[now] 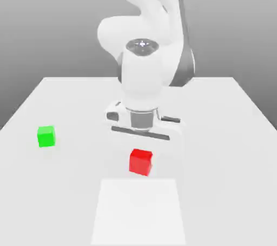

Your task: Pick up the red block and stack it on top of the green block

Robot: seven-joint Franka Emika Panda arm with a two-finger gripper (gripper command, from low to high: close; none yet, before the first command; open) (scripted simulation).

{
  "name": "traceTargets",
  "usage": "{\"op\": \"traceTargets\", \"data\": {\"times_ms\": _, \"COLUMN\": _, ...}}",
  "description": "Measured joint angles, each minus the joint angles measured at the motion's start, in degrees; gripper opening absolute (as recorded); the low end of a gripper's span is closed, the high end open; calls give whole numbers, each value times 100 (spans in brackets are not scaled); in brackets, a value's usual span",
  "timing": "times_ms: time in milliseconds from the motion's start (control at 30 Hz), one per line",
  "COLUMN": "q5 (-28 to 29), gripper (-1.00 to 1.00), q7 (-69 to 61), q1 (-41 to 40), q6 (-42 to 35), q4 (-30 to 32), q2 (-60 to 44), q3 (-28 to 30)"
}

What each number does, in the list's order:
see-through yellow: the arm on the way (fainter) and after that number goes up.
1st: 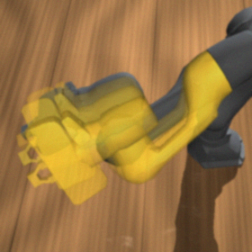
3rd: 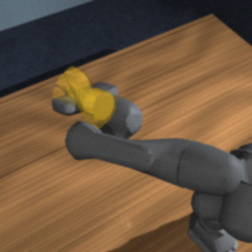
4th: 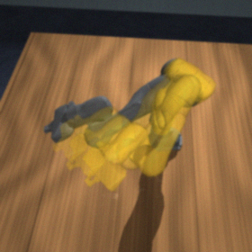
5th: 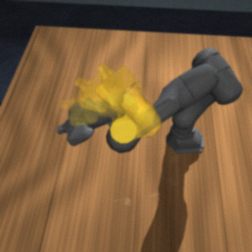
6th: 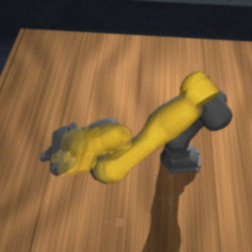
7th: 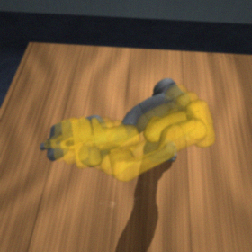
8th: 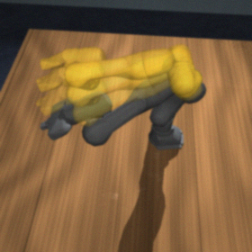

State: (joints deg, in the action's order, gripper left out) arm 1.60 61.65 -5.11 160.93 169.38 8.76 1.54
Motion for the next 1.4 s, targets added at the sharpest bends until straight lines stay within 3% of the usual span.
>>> {"op": "traceTargets", "data": {"times_ms": 633, "q5": 1772, "gripper": -100, "q7": -1710, "q1": -3939, "q6": -871, "q4": -28, "q2": 923, "q3": 2875}}
{"op": "traceTargets", "data": {"times_ms": 1100, "q5": 1036, "gripper": -100, "q7": -2261, "q1": -3481, "q6": 120, "q4": -47, "q2": -56, "q3": 3306}}
{"op": "traceTargets", "data": {"times_ms": 1400, "q5": -181, "gripper": -100, "q7": -3109, "q1": -3001, "q6": 779, "q4": -39, "q2": -837, "q3": 3411}}
